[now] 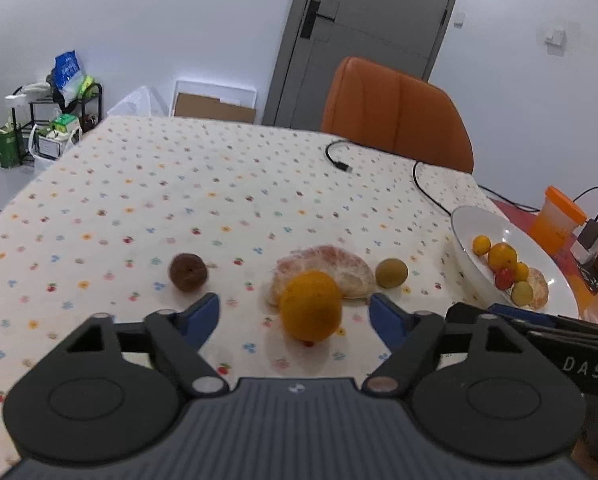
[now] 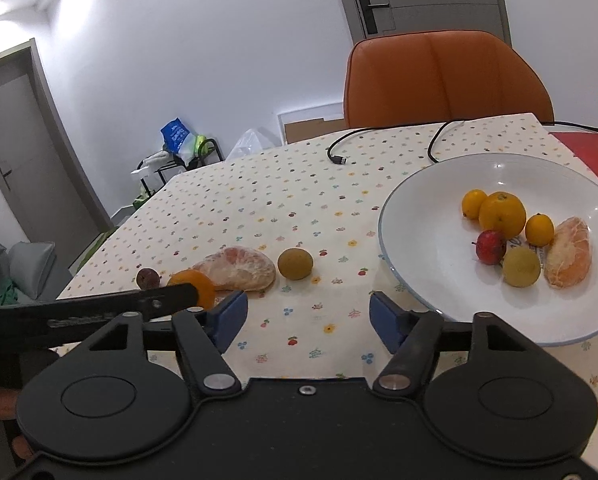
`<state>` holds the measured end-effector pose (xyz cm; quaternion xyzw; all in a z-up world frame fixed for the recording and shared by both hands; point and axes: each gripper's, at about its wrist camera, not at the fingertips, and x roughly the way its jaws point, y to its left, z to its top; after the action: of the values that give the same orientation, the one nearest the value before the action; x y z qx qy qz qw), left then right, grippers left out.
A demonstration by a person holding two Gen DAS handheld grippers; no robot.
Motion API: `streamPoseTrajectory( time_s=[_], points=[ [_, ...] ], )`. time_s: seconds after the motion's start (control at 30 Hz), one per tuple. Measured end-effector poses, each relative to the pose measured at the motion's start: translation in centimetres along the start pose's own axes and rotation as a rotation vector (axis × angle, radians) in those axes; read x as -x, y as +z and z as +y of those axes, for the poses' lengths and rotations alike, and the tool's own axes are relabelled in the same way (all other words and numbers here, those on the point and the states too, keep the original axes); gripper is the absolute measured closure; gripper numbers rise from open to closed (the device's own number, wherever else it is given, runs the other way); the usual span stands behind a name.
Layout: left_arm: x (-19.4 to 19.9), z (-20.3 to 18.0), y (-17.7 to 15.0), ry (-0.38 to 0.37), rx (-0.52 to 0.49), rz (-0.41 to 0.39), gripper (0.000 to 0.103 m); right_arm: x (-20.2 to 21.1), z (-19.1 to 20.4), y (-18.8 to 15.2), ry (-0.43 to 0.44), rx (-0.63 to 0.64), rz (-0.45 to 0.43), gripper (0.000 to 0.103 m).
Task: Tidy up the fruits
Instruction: 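Grasp the large orange with the left gripper while the right grasps an olive-green fruit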
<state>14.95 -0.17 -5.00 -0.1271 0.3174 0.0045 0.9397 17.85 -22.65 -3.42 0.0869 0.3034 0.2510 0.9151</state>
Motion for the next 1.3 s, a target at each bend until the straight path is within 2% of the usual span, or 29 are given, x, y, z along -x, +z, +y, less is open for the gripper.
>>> streamPoseTrajectory(
  time_s=[0.13,0.2,0.23,0.57,0.73,1.17,1.3],
  points=[
    [-1.2,-0.3,0.0,0.001,0.017,0.028,0.045,-0.2,-0.4,0.2,0.006,0.002,0.004,0.038],
    [-1.6,-0.3,0.0,-0.002,0.019,0.035,0.064,-0.4,-0.4,0.2,0.010,0.008,0.006,0.038],
    [-1.6,-0.3,0.0,-0.019,0.026,0.035,0.067,-0.6,-0.3,0.3,0.013,0.011,0.007,0.038],
    [-0.8,0.4,1.3,0.031,0.024,-0.012,0.068,-2.7,0.6,1.4,0.035,0.049,0.008,0.042],
    [-0.8,1.3,1.6,0.058,0.039,-0.025,0.068,-3.8,0.9,1.7,0.036,0.070,0.021,0.054],
    [-1.5,2.4,1.7,0.078,0.071,-0.034,0.068,-5.9,1.7,2.6,-0.009,0.138,0.029,0.061],
    [-1.3,2.5,1.6,0.074,0.081,-0.041,0.068,-6.9,2.4,2.8,-0.050,0.201,0.048,0.070]
  ],
)
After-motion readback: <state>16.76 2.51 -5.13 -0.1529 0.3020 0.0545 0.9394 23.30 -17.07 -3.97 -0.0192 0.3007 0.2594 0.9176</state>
